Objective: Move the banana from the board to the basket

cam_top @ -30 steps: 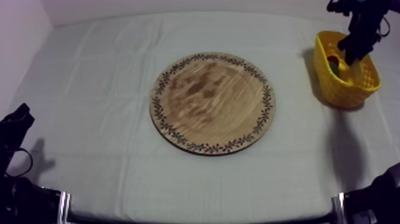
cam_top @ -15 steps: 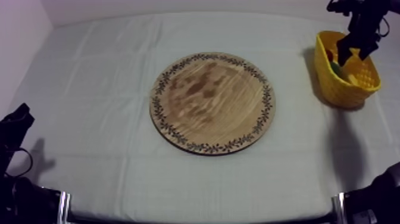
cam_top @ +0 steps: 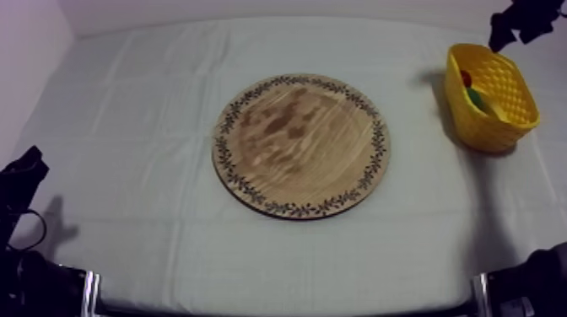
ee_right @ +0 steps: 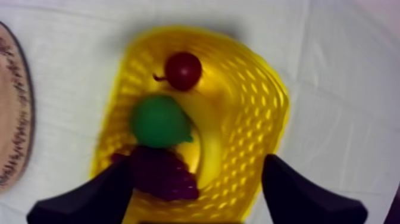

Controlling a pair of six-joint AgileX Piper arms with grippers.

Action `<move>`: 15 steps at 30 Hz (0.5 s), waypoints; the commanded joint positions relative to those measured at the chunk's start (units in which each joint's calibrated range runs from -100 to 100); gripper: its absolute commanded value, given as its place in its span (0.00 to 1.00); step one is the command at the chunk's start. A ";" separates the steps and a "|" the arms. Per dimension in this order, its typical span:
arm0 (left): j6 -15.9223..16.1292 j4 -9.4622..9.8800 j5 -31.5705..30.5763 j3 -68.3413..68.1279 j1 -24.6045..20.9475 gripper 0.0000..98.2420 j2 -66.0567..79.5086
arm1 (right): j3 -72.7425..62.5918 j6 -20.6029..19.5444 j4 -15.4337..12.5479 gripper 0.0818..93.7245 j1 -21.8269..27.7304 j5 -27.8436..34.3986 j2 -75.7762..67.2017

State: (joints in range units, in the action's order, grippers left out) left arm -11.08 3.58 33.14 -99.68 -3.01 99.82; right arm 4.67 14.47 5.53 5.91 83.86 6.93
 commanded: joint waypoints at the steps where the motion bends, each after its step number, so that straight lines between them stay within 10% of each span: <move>1: 0.02 0.01 0.00 0.01 0.01 0.00 0.00 | 2.41 -0.51 -0.86 0.58 -0.62 -1.62 -6.95; 15: 0.02 0.01 0.00 0.01 0.01 0.00 0.00 | 26.58 -3.01 -6.19 0.29 -3.09 -16.89 -33.38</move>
State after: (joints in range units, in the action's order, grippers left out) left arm -11.08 3.58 33.14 -99.68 -3.01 99.82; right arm 27.63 11.45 0.00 2.90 68.10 -21.80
